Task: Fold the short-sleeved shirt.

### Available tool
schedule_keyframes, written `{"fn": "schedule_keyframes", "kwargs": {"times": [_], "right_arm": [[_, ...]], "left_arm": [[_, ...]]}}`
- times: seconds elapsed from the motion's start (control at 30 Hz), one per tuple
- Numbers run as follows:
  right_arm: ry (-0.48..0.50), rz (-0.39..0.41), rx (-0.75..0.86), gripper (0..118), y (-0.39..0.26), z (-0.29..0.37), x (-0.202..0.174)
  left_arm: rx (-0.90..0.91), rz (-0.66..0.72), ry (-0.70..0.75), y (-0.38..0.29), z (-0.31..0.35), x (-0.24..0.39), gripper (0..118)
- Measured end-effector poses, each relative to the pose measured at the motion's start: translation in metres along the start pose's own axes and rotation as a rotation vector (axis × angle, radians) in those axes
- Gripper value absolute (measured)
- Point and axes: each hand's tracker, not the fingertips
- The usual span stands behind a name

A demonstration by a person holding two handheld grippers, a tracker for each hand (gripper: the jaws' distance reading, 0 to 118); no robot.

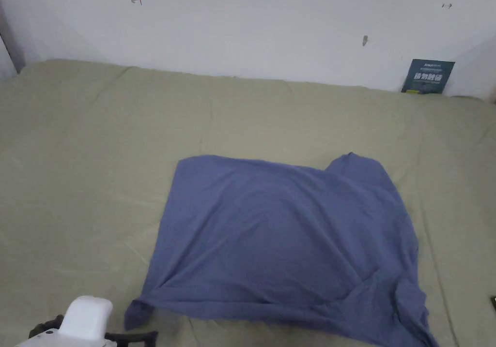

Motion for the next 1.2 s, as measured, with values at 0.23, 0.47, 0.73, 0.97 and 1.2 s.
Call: {"fn": "schedule_keyframes", "kwargs": {"times": [0.23,0.47,0.73,0.97,1.2], "right_arm": [[-0.014,0.006,-0.042,0,0.015,-0.027,0.001],[-0.036,-0.02,-0.071,0,0.019,-0.04,0.003],[-0.123,0.058,-0.223,21,0.024,-0.069,0.017],[-0.2,0.18,-0.301,116,0.033,-0.124,0.037],[-0.104,-0.013,-0.491,2,0.031,-0.163,0.057]], "left_arm": [[-0.074,-0.131,0.102,0.01,-0.065,-0.005,116],[-0.078,-0.083,0.038,0.022,-0.082,-0.008,6],[-0.025,-0.027,-0.015,0.027,-0.065,-0.001,6],[-0.025,-0.063,0.003,0.031,-0.064,0.001,6],[-0.049,-0.052,0.014,0.03,-0.073,0.003,7]]}}
